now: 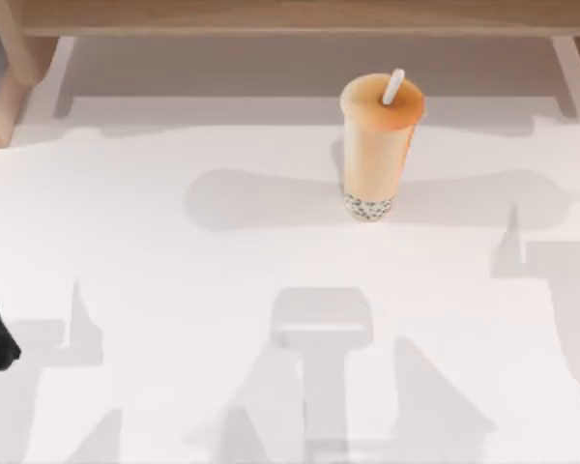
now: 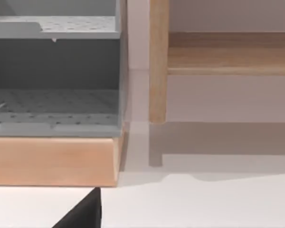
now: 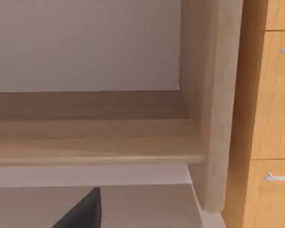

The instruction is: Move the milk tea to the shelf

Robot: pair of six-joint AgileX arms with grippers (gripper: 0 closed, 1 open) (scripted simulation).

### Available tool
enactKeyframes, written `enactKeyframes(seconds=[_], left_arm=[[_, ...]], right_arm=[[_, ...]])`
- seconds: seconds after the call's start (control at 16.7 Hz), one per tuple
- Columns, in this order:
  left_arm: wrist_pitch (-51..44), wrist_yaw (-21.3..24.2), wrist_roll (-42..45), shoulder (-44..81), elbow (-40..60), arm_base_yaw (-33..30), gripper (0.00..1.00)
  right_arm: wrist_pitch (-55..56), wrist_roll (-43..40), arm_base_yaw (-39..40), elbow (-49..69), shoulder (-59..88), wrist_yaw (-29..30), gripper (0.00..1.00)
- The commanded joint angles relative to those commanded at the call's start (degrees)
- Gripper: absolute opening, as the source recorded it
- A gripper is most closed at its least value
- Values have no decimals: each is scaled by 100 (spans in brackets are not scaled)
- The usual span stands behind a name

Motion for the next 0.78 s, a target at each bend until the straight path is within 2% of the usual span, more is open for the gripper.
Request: enactKeyframes(seconds=[0.48,0.78], left_arm=[[0,0,0,0,0,0,100],[0,0,0,0,0,0,100]], right_arm=[[2889,51,1775,1378,4568,1794,100],[4372,38,2677,2090,6831,2706,100]])
